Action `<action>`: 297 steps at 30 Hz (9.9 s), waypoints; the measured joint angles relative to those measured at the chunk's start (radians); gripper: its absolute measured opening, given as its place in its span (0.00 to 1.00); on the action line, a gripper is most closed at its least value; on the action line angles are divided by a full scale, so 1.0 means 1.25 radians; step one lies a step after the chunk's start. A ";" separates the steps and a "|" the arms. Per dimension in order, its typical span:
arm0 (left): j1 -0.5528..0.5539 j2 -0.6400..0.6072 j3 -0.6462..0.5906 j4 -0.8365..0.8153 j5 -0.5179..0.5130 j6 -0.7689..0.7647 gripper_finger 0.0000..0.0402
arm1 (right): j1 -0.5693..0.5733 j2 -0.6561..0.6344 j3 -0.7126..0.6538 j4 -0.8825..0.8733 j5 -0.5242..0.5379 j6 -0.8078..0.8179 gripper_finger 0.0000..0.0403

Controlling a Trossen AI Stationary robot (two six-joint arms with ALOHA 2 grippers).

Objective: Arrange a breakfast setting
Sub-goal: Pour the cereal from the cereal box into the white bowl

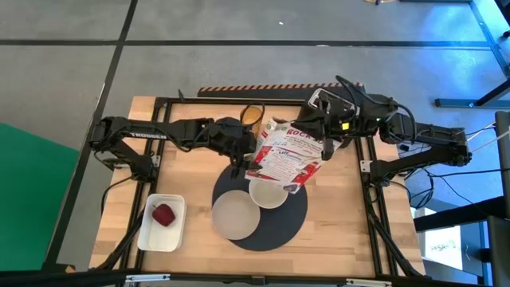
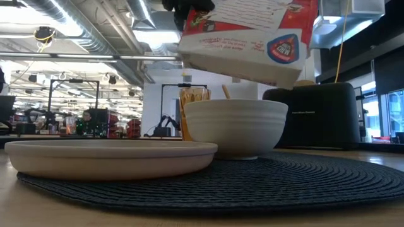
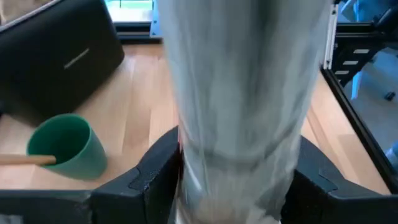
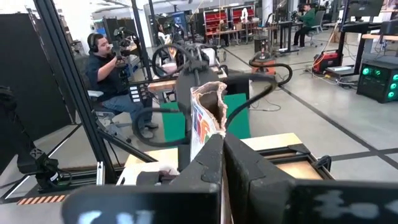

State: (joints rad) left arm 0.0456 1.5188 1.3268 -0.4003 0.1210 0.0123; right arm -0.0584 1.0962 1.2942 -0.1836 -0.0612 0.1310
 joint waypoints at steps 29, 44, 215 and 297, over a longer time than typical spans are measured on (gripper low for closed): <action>0.006 -0.023 0.191 -0.402 -0.133 0.186 0.23 | -0.001 -0.183 0.003 -0.035 0.145 -0.026 0.45; 0.012 -0.017 0.205 -0.351 -0.117 0.187 0.23 | 0.000 -0.151 0.001 -0.122 0.130 0.017 0.51; -0.091 -0.030 0.355 -0.847 -0.414 0.601 0.23 | -0.001 -0.004 -0.260 -0.446 0.340 0.436 0.61; -0.239 0.054 0.356 -0.936 -0.916 0.705 0.00 | -0.017 -0.017 0.102 -0.592 0.359 -0.006 0.61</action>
State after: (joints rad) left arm -0.2529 1.5864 1.7714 -1.5703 -1.0238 0.8940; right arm -0.0795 1.0748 1.4212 -0.9241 0.3877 0.1234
